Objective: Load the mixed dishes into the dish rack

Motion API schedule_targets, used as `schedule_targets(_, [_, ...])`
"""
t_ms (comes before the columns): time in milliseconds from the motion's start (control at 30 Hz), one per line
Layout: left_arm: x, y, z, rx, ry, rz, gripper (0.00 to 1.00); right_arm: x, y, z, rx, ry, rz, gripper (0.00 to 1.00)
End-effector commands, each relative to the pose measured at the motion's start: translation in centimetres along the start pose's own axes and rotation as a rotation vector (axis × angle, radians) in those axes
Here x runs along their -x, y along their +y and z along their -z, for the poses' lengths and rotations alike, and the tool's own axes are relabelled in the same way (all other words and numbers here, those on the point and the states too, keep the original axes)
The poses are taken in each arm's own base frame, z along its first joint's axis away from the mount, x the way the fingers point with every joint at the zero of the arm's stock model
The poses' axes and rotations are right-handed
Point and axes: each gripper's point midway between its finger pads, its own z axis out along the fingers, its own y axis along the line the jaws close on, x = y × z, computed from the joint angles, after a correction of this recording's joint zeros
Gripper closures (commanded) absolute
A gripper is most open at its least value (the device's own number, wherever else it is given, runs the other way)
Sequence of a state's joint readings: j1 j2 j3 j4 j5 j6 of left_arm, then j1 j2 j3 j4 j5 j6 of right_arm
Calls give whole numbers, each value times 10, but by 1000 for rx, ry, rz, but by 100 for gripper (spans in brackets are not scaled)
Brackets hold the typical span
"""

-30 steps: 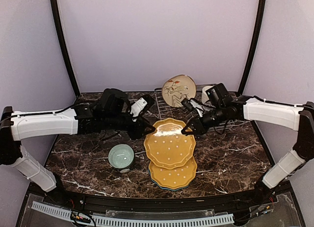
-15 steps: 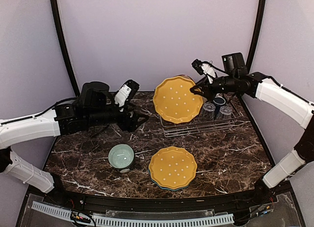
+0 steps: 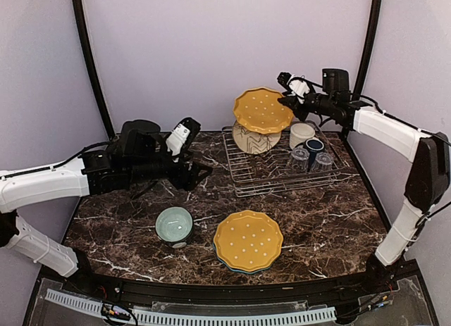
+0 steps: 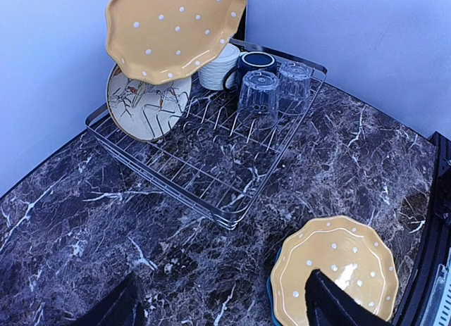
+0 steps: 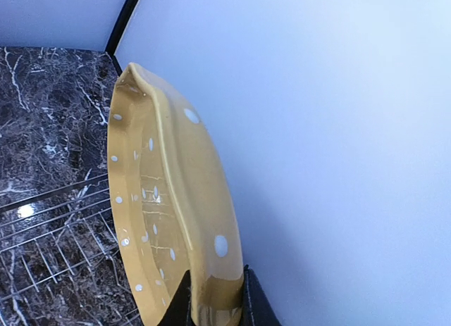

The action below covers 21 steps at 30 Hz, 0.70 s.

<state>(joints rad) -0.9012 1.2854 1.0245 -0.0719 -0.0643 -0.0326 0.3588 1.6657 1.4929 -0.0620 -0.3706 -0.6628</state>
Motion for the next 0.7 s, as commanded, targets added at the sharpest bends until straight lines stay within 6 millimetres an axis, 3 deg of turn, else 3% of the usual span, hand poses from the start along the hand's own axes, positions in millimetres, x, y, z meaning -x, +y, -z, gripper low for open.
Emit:
schedule_targets(0, [-16, 3, -7, 19, 47, -21, 22, 70, -53, 7, -168, -266, 223, 100])
schedule_targets(367, [-23, 7, -15, 44, 82, -34, 22, 35, -56, -30, -90, -266, 297, 100])
schedule_targets(667, [-26, 8, -16, 53, 95, -35, 22, 9, -52, -40, -14, -253, 284, 100])
